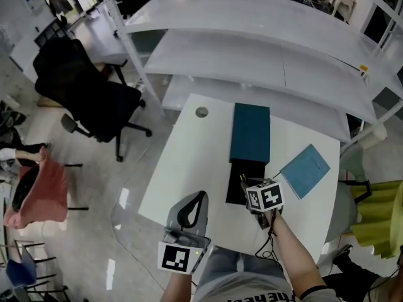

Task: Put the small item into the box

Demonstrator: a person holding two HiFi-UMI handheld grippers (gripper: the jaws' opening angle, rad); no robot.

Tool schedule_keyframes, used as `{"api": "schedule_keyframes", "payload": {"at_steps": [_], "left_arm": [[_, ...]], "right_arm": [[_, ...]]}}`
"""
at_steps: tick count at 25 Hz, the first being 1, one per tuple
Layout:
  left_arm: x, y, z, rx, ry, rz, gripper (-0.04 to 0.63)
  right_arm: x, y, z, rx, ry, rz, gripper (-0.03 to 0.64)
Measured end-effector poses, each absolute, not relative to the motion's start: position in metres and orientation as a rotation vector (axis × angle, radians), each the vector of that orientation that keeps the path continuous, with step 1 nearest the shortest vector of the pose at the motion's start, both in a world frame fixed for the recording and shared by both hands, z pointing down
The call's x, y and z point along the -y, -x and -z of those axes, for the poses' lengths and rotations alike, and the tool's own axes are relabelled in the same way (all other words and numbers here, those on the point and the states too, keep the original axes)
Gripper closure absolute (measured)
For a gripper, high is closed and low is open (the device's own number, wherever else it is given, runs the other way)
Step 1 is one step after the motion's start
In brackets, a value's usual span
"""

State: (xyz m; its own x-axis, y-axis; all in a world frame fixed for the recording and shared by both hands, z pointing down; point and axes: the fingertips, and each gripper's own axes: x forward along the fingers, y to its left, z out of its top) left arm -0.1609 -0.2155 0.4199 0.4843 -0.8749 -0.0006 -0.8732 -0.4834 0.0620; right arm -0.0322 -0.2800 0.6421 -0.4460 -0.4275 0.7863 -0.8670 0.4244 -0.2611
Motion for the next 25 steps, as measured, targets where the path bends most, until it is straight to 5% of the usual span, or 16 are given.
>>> {"api": "schedule_keyframes", "payload": {"at_steps": [25], "left_arm": [[0.219,0.175,-0.429,1.562,-2.632,0.061,0.580]], "right_arm": [[0.280,0.040,-0.674,1.753,-1.014,-0.693,0.549]]}}
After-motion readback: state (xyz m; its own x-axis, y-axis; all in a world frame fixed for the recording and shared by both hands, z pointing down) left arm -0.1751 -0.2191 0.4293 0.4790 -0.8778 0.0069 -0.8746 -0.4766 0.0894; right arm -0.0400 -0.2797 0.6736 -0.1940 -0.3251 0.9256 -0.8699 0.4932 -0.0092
